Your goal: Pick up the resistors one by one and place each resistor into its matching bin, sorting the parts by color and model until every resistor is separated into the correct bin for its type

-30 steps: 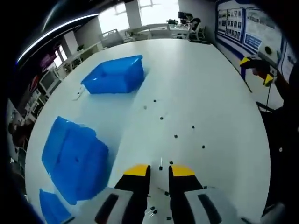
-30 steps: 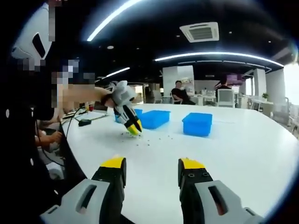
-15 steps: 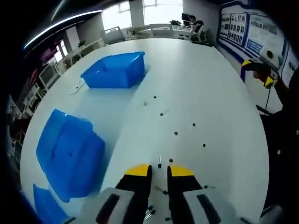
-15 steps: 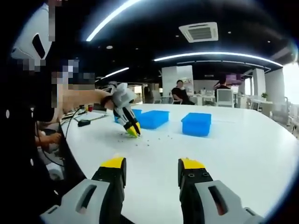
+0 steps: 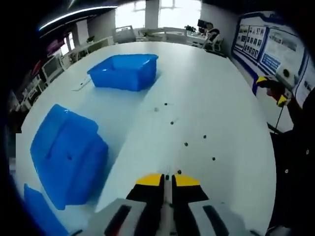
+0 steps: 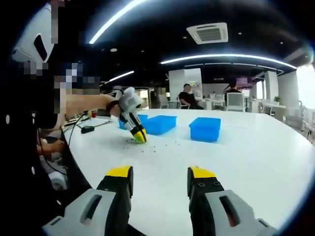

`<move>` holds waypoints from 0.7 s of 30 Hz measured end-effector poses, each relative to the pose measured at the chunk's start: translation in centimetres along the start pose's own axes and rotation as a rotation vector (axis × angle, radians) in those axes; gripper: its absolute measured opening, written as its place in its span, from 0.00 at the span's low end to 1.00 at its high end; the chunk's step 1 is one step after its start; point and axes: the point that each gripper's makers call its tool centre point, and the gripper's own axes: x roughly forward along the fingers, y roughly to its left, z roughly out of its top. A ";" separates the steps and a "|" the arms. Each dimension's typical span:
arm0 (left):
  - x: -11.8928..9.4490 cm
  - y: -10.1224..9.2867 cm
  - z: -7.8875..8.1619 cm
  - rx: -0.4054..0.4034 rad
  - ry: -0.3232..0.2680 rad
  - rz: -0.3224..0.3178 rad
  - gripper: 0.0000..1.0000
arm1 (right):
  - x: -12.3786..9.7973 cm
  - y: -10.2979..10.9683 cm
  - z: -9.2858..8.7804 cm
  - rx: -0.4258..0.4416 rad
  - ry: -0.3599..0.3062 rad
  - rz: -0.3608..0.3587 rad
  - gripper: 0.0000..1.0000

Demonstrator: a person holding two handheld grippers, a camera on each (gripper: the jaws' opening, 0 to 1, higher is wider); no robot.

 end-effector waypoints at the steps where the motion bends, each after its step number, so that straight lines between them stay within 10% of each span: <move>1: 0.0 0.0 0.0 -0.008 -0.003 0.000 0.08 | 0.0 0.0 0.1 0.001 -0.002 -0.001 0.45; 10: -0.1 -0.5 -0.3 -0.124 -0.017 0.001 0.06 | -0.3 -0.1 0.3 -0.002 -0.009 -0.005 0.45; 15: -2.2 -0.7 1.6 -0.249 -0.222 -0.032 0.06 | -0.3 0.0 0.7 -0.006 -0.022 -0.001 0.45; 21: -6.9 -1.0 2.8 -0.250 -0.481 0.079 0.06 | 0.2 0.0 1.5 -0.022 -0.034 0.000 0.45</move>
